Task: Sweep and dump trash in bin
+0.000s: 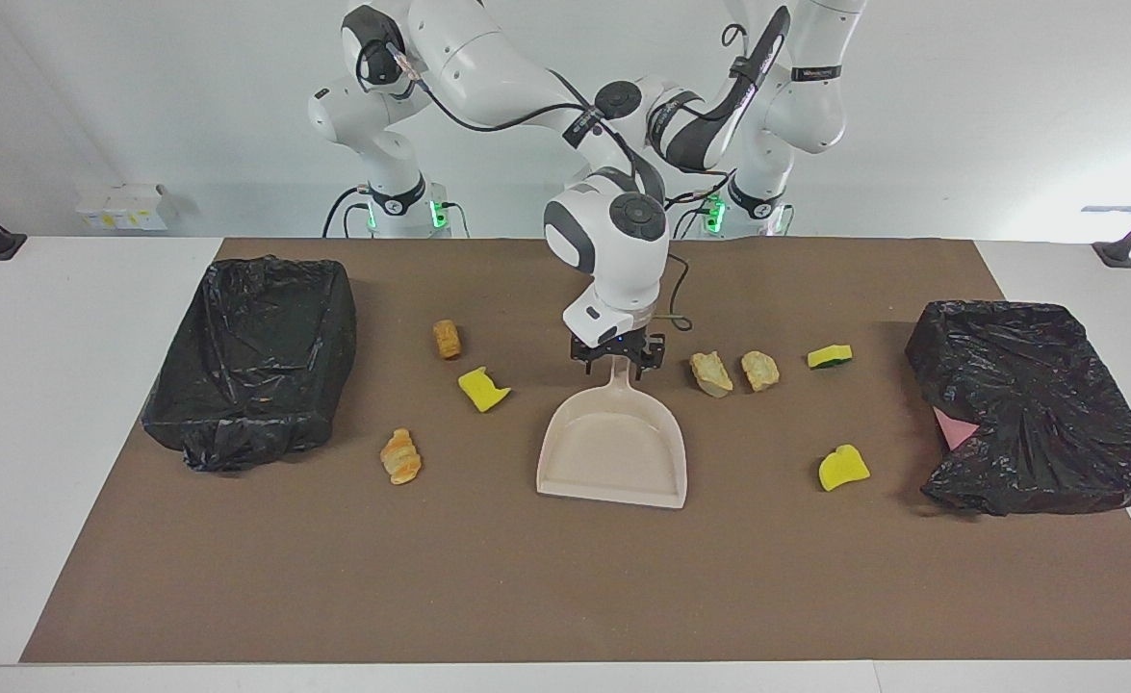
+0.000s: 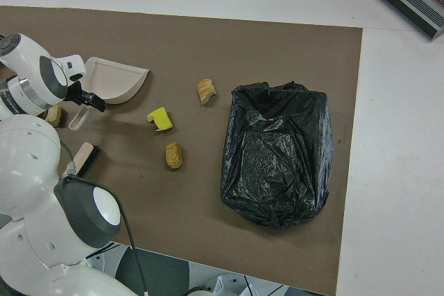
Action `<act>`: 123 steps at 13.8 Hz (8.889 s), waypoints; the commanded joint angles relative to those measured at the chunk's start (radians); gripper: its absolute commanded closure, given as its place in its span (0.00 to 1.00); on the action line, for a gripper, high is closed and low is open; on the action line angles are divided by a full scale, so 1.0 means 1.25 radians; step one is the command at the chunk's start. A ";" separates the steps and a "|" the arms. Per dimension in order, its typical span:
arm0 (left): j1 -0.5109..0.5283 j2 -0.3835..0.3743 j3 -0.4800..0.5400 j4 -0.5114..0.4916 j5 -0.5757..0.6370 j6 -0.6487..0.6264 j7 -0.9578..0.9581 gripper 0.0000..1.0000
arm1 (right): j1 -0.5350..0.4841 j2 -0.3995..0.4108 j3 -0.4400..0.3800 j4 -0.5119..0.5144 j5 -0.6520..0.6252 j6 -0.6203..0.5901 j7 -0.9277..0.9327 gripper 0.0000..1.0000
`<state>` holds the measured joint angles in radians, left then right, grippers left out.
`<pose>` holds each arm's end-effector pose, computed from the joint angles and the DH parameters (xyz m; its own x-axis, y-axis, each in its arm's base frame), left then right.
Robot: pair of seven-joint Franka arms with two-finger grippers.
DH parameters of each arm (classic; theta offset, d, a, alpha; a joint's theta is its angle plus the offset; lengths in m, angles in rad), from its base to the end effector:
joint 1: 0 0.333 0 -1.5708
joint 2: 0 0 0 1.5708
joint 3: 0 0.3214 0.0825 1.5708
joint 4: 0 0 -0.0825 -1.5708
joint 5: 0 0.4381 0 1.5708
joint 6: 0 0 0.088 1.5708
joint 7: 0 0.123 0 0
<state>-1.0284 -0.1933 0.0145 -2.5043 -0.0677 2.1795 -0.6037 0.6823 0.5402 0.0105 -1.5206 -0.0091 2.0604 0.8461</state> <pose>0.2451 -0.4005 0.2963 0.9247 -0.3545 -0.1388 -0.3619 -0.9317 -0.0317 0.5776 0.4774 0.3098 0.9887 -0.1499 0.0017 -0.1500 -0.9887 0.0020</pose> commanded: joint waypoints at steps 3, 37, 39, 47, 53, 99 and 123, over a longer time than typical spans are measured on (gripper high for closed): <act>0.021 -0.016 -0.003 -0.014 0.004 0.014 0.006 1.00 | 0.001 0.006 0.014 -0.007 0.051 0.051 -0.002 0.90; 0.731 -0.076 0.007 0.102 0.259 -0.302 0.007 1.00 | -0.257 -0.190 0.004 -0.068 -0.097 -0.252 -1.609 1.00; 0.791 -0.093 0.007 0.059 0.259 -0.288 0.052 1.00 | -0.256 -0.193 0.004 -0.075 -0.098 -0.244 -1.616 1.00; 0.686 -0.039 0.006 -0.014 0.091 -0.150 0.117 1.00 | -0.251 -0.195 0.004 -0.075 -0.097 -0.248 -1.616 1.00; 0.549 0.006 0.006 0.002 -0.072 -0.042 0.209 1.00 | -0.211 -0.171 0.004 -0.076 -0.127 -0.240 -1.605 1.00; 0.436 0.174 0.001 0.187 -0.201 -0.040 0.135 1.00 | -0.124 -0.114 0.006 -0.094 -0.149 -0.134 -1.419 1.00; 0.355 0.158 0.009 0.205 -0.183 -0.071 0.030 1.00 | -0.146 -0.116 0.006 -0.095 -0.141 -0.116 -1.413 1.00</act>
<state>-0.5951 0.0603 0.0286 -2.1950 -0.3230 2.1029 -0.5432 0.5078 0.3994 0.0105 -1.6434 -0.1824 1.9053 -0.9492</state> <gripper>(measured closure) 0.740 0.687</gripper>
